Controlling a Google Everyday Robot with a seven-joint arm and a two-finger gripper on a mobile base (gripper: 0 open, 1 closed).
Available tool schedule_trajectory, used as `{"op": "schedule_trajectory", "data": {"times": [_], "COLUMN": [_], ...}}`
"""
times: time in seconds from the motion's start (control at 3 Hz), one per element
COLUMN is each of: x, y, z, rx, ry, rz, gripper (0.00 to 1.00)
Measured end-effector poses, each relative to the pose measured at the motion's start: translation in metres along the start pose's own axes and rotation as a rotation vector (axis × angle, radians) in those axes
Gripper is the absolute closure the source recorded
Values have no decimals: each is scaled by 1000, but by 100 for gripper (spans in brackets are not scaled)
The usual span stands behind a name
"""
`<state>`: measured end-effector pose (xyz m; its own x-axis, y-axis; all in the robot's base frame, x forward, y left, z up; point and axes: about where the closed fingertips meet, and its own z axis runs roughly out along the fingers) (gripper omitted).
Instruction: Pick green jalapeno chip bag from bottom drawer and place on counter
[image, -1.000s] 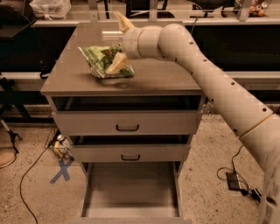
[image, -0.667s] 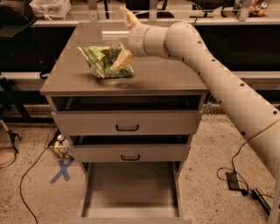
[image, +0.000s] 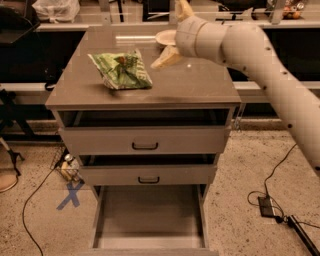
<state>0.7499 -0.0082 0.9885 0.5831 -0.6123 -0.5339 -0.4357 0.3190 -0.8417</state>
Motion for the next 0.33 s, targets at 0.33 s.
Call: {"op": "schedule_trajectory", "data": {"times": [0.33], "x": [2], "y": [-1], "z": [-3], "rx": [3], "ry": [4], "rz": [1], "gripper": [0]}}
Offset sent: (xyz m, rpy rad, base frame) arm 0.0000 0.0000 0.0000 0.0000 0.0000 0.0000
